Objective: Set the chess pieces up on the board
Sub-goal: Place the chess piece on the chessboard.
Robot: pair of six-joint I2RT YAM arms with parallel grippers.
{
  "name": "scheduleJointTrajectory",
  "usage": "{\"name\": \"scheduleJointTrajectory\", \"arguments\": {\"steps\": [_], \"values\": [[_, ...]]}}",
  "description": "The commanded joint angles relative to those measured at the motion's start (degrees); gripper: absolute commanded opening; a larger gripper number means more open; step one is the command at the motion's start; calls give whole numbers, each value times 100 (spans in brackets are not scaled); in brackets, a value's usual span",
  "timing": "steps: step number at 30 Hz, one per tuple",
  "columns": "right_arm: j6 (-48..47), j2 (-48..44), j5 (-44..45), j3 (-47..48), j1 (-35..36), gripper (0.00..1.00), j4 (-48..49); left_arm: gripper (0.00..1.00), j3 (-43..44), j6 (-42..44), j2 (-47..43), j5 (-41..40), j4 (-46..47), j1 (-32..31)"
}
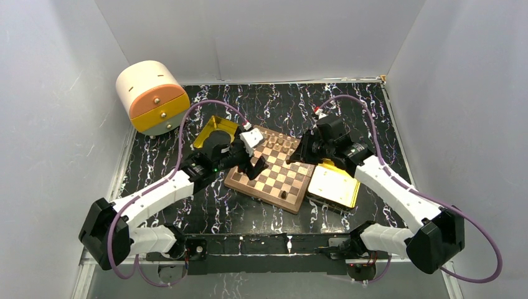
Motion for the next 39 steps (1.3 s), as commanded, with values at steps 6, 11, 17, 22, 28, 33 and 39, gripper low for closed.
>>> {"name": "scheduleJointTrajectory", "arguments": {"steps": [6,11,17,22,28,33,39], "values": [[-334,329,1361,768,731,12,-2257,94,-275,-1784,-211,-365,85,1689],[253,583,1936,774,1564,11,-2676,94,-411,-2027,-338,-1040,71,1919],[607,843,2179,591,1880,13,-2551,93,-429,-1398,-641,-2117,-473,1904],[753,1068,2255,457,2003,14,-2359,93,-453,-1212,-832,-2366,-606,1847],[1004,1377,2404,231,2111,15,-2206,93,-382,-1093,-918,-2554,-727,1840],[1206,1439,2524,96,2184,14,-2048,93,-379,-976,-962,-2695,-804,1764],[1266,1501,2634,44,2207,15,-1952,93,-383,-973,-954,-2677,-793,1761]]}}
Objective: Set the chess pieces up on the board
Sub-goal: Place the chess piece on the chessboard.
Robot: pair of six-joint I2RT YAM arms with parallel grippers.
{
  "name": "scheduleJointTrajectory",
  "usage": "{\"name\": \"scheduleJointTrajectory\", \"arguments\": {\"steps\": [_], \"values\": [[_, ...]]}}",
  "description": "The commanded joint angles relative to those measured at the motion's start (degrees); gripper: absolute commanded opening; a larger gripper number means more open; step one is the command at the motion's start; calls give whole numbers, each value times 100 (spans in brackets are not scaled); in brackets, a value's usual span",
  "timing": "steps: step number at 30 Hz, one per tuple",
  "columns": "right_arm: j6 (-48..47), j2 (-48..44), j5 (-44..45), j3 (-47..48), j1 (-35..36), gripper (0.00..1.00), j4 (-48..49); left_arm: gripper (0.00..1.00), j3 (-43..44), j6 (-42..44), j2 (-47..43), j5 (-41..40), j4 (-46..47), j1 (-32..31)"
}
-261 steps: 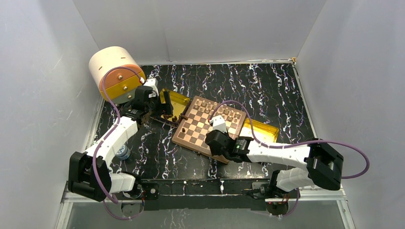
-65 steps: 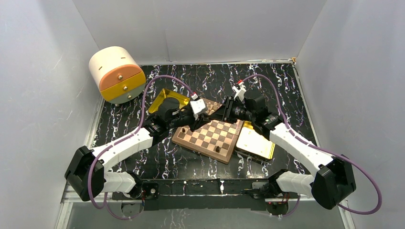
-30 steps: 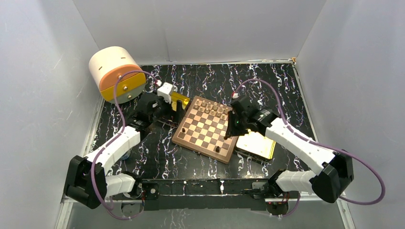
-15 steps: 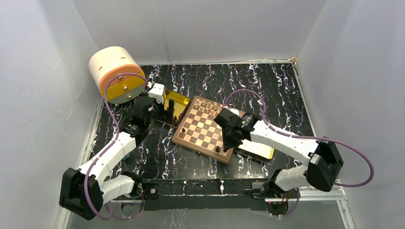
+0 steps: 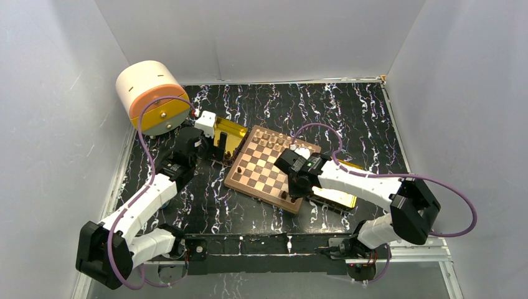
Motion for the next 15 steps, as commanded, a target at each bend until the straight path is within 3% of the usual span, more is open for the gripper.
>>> {"name": "scheduleJointTrajectory", "arguments": {"steps": [1,15], "values": [[202,71,352,-47,40,15,125,93,56,74,-158,-153,1,-20],[238,277,452,-72,41,15,256,93,27,87,-173,-77,37,-38]]}}
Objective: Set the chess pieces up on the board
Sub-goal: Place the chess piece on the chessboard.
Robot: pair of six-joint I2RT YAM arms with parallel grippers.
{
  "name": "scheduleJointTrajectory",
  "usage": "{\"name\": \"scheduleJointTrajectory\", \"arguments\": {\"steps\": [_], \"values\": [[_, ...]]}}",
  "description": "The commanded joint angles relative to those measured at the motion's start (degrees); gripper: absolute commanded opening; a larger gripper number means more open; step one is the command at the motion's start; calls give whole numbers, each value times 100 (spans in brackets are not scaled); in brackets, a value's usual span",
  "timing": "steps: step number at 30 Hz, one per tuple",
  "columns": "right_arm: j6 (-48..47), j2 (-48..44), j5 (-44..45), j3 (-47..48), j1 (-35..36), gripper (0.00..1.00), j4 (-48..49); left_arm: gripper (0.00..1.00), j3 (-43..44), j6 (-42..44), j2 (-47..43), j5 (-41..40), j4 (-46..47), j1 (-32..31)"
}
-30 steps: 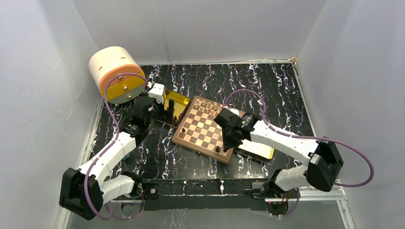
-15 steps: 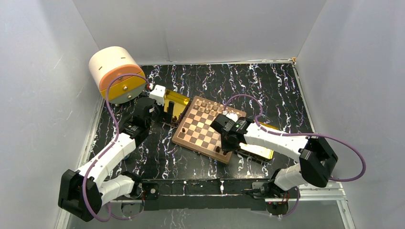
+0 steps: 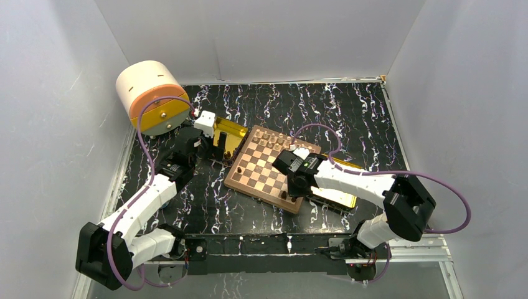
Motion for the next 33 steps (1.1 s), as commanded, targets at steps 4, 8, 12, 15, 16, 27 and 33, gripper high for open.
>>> {"name": "scheduleJointTrajectory", "arguments": {"steps": [4,8,12,15,16,27,33], "values": [[127,41,202,-5,22,15,61,93,16,61,-153,-28,49,-29],[139,16,182,9,22,15,79,93,8,61,-141,21,69,-29],[144,15,184,39,29,15,79,93,11,61,-161,87,52,-29],[159,15,149,40,25,15,79,93,9,61,-166,97,43,-29],[160,15,148,46,29,15,71,93,10,61,-167,100,54,-29],[167,-64,207,236,43,15,4,93,-1,61,-166,133,57,-29],[155,26,175,270,37,15,34,93,0,66,-166,161,46,-29]]}}
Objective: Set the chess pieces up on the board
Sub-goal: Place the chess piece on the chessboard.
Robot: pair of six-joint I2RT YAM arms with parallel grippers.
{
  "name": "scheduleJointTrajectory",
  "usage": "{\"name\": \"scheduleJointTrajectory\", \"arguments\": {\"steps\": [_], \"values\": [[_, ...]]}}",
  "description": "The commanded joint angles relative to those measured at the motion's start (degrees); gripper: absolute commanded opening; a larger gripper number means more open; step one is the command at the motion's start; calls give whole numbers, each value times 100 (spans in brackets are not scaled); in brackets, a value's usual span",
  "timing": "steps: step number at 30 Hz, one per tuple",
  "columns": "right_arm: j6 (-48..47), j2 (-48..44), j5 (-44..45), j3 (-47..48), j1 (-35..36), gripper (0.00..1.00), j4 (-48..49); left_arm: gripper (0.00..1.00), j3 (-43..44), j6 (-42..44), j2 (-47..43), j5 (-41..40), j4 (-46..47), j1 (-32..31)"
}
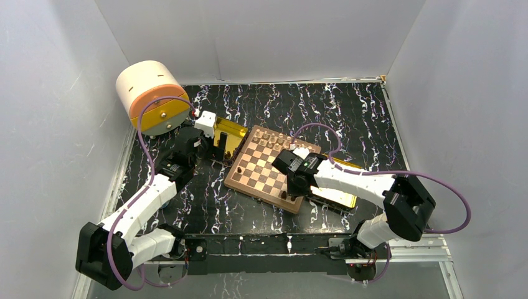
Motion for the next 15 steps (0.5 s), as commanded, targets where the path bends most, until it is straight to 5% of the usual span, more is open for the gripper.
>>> {"name": "scheduleJointTrajectory", "arguments": {"steps": [1,10,15], "values": [[112,38,169,223,30,15,32,93,1,49,-172,29,48,-32],[137,63,126,128,36,17,93,93,1,45,-156,52,65,-38],[192,24,41,47,42,27,186,93,-1,71,-164,90,57,-38]]}}
